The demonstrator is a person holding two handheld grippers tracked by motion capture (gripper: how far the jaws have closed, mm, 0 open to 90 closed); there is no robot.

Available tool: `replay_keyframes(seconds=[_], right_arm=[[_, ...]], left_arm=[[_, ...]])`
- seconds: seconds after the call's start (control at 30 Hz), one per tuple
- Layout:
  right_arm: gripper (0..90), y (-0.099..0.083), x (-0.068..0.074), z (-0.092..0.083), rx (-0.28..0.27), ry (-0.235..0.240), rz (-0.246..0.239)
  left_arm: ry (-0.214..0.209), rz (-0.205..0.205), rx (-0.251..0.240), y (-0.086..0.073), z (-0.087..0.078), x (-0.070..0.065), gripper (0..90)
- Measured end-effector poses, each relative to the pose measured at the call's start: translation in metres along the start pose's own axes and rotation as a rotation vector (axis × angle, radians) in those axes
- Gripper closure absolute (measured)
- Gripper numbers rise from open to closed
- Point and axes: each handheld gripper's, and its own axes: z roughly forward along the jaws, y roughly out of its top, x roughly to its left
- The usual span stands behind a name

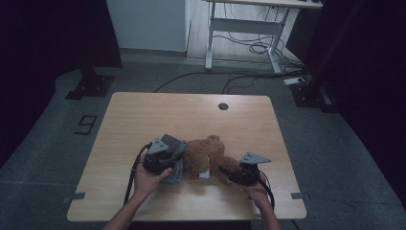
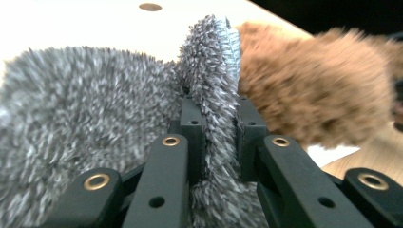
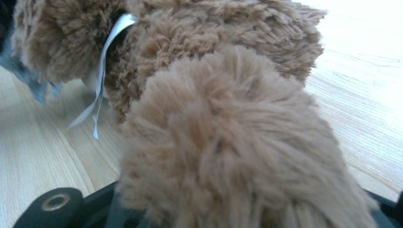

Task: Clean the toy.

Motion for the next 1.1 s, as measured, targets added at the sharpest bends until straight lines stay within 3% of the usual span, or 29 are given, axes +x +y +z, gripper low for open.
replay_keyframes(seconds=[0.07, 0.17, 0.27, 0.33, 0.4, 0.47, 0.53, 0.6, 0.67, 0.73, 0.83, 0.97, 1.1], right_arm=[[59.1, -0.002, 0.001, 0.000, 0.002, -0.005, -0.001], [59.3, -0.004, 0.004, 0.001, 0.013, -0.017, -0.042], [59.3, -0.004, 0.005, 0.001, 0.018, -0.021, -0.055], [59.3, -0.004, 0.004, 0.001, 0.019, -0.017, -0.053], [59.3, -0.004, 0.004, 0.001, 0.017, -0.017, -0.054], [59.2, -0.004, 0.004, 0.001, 0.017, -0.019, -0.052], [59.1, -0.004, 0.003, 0.001, 0.015, -0.022, -0.052], [59.1, -0.005, 0.002, 0.000, 0.013, -0.027, -0.046], [59.1, -0.006, 0.000, -0.001, 0.009, -0.029, -0.033], [59.1, -0.007, -0.003, -0.001, 0.009, -0.027, -0.024], [59.0, -0.009, -0.005, 0.000, 0.015, -0.023, -0.015], [59.0, -0.009, -0.005, 0.000, 0.014, -0.015, -0.014], [59.1, -0.009, -0.006, -0.001, 0.016, -0.007, -0.017]], left_arm=[[0.009, -0.003, -0.028, 0.010, -0.006, 0.001, 77.4], [0.008, -0.002, -0.074, 0.033, -0.012, 0.001, 77.5], [-0.018, 0.027, -0.101, 0.061, -0.008, -0.010, 77.5], [-0.044, 0.063, -0.094, 0.080, 0.002, -0.023, 77.5], [-0.088, 0.098, -0.055, 0.096, 0.021, -0.041, 77.2], [-0.134, 0.109, -0.009, 0.101, 0.041, -0.055, 76.9], [-0.182, 0.116, 0.060, 0.097, 0.065, -0.069, 77.0], [-0.195, 0.136, 0.129, 0.087, 0.087, -0.081, 77.1], [-0.207, 0.129, 0.187, 0.072, 0.106, -0.087, 77.3], [-0.200, 0.133, 0.216, 0.059, 0.116, -0.090, 77.4], [-0.176, 0.144, 0.206, 0.052, 0.115, -0.090, 78.0], [-0.123, 0.190, 0.204, 0.048, 0.104, -0.088, 78.3], [-0.106, 0.183, 0.184, 0.042, 0.088, -0.074, 78.8]])
